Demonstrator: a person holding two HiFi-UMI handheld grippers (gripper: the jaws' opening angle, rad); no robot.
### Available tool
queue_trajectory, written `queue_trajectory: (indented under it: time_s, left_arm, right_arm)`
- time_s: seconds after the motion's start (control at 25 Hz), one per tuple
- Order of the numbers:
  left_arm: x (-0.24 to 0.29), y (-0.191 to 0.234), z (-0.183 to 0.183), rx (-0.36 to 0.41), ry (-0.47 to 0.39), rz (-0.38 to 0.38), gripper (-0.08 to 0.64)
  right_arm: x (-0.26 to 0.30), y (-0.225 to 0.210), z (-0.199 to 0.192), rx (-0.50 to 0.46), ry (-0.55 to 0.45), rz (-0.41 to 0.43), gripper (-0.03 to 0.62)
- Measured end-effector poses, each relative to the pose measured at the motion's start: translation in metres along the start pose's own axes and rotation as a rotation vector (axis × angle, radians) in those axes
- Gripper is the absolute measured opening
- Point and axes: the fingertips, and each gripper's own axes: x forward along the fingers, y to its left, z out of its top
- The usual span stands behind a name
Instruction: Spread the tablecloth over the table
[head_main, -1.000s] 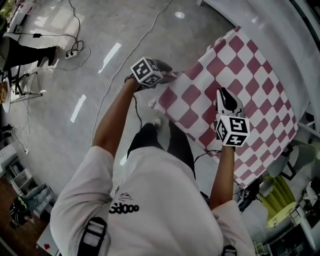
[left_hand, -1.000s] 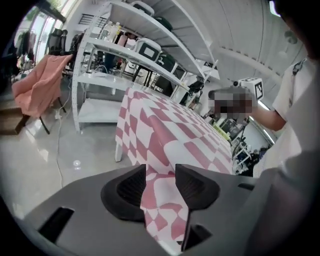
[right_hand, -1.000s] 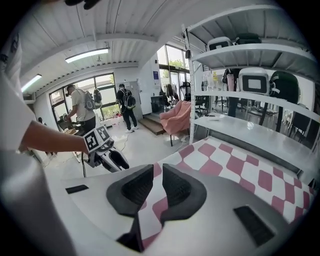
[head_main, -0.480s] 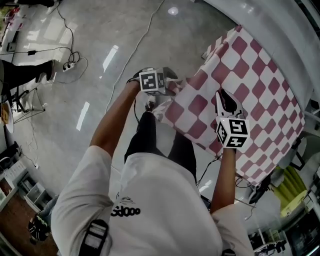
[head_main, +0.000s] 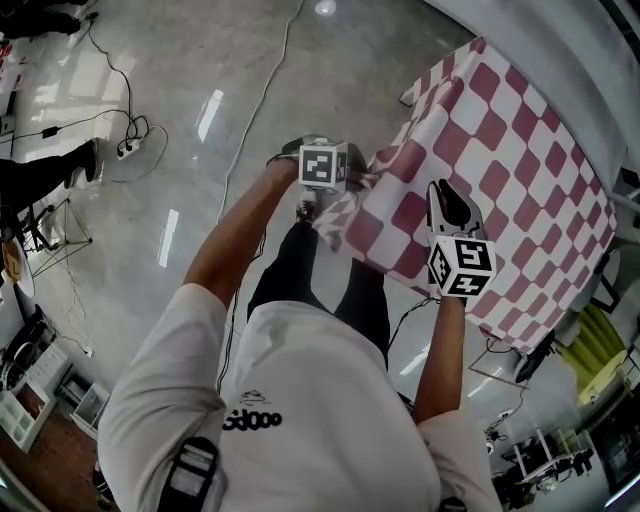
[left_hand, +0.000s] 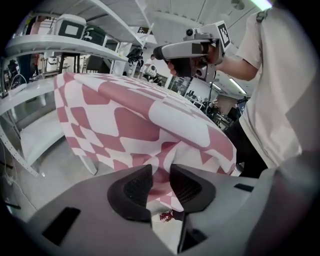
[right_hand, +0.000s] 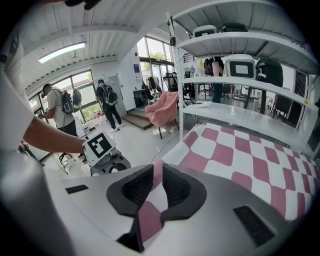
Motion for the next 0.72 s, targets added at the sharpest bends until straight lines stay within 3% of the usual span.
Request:
queue_trajectory:
  time_s: [0.24,0.52,0.72]
  left_arm:
    - [0.0,-0.001,-0.014,-0.063,-0.022,0.008,0.048]
    - [0.012,0.013,-0.069,-0.225,0.049,0.089,0.043]
    - [0.035,0.018,-0.1,-0.292,0.113,0.094,0.041]
  right_arm:
    - [0.006,0.001,0.002,0.011,-0.001,-0.009,0.074]
    - [0.008,-0.008,-0.001,0.019,0.006,-0.022,0.074]
    - [0.006,-0.012,-0.004,0.026,0.005,-0.036,0.074]
